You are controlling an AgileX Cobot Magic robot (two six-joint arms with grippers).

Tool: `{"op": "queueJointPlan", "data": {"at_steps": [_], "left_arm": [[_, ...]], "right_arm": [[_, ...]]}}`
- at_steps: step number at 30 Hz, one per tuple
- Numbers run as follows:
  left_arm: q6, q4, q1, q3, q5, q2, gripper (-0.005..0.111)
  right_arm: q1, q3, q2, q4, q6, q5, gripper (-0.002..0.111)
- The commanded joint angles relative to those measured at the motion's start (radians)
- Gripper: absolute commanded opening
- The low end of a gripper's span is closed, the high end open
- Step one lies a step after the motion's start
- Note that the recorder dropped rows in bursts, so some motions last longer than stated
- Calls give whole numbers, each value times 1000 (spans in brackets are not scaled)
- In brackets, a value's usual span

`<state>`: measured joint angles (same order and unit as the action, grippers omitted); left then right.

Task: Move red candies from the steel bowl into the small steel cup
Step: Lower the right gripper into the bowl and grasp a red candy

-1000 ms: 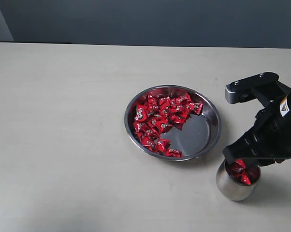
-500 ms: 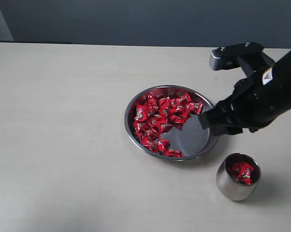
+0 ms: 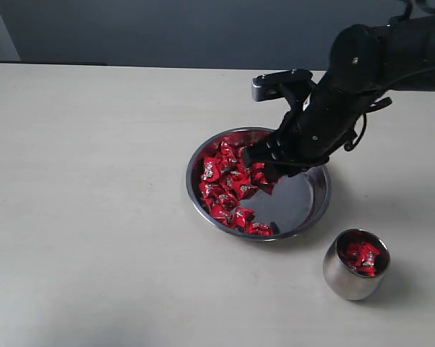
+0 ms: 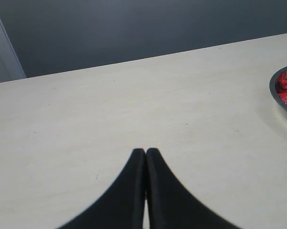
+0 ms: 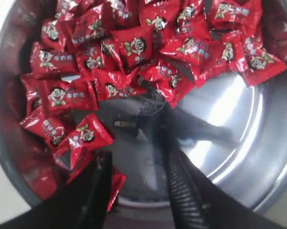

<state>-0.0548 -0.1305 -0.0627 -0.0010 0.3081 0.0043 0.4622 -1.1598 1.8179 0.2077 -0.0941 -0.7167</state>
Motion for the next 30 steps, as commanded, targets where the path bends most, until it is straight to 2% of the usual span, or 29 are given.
{"op": "queueJointPlan", "data": {"at_steps": [1, 6, 17, 30], "left_arm": [[-6, -2, -8, 1, -7, -4, 0], [-6, -2, -8, 1, -7, -4, 0], [-6, -2, -8, 1, -7, -4, 0], [-6, -2, -8, 1, -7, -4, 0]], "right_arm": [[0, -78, 77, 30, -43, -97, 39], [5, -88, 113, 183, -211, -154, 39], [67, -92, 176, 180, -220, -141, 39], [69, -92, 228, 180, -220, -99, 39]]}}
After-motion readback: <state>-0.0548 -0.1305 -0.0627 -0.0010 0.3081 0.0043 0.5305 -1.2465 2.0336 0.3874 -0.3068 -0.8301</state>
